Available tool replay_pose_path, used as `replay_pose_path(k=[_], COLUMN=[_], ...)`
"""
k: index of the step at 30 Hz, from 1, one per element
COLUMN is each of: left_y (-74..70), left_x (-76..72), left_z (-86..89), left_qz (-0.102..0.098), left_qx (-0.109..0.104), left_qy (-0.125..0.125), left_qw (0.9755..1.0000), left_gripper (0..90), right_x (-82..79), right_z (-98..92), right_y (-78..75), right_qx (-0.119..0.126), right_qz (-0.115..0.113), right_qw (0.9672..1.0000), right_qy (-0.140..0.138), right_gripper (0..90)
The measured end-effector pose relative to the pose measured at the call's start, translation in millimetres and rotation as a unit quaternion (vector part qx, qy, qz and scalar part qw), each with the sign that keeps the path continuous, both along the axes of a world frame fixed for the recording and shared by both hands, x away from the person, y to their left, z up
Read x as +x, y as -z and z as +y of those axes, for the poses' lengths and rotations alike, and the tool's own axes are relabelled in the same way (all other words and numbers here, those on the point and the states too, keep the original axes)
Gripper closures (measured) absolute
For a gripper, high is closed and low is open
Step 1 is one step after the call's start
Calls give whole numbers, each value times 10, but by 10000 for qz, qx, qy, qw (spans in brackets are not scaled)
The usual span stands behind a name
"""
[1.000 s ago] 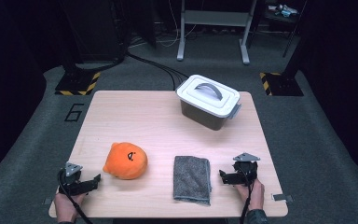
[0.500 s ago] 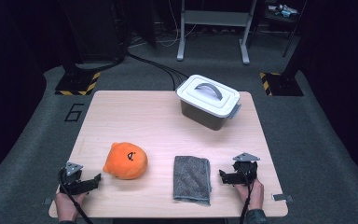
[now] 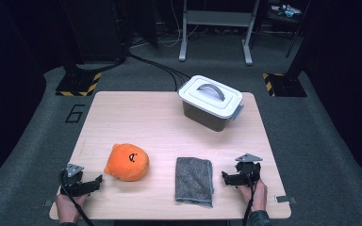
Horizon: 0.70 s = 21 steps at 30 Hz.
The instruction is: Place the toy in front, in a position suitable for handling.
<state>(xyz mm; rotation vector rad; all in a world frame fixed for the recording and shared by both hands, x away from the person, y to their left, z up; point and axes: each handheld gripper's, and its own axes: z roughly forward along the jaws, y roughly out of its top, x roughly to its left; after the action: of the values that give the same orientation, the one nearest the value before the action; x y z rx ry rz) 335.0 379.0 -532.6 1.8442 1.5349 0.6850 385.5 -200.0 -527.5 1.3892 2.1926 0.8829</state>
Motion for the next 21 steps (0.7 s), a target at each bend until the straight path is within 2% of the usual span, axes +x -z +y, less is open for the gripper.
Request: replay_pose_path(k=[3, 8, 12, 13, 21], left_y=[0, -2, -5, -5, -5], left_x=[0, 0, -1, -2, -2], left_z=[0, 3, 9, 8, 9], left_qz=[1, 12, 37, 36, 37], left_qx=[-1, 11, 40, 39, 40], left_qy=[0, 11, 38, 38, 38], left_qw=[10000, 10000, 10000, 10000, 10000], left_gripper=[109, 109, 110, 110, 110], right_x=[11, -9, -39, -53, -176], right_z=[-10, -2, -1, 19, 217], right_y=[-2, -28, -69, -90, -324], right_qx=[-49, 146, 174, 220, 158], right_qz=[-19, 130, 135, 157, -31], right_qw=[10000, 9998, 9998, 9996, 9995], right_qy=[-49, 23, -12, 64, -271], right_gripper=[0, 0, 0, 0, 0])
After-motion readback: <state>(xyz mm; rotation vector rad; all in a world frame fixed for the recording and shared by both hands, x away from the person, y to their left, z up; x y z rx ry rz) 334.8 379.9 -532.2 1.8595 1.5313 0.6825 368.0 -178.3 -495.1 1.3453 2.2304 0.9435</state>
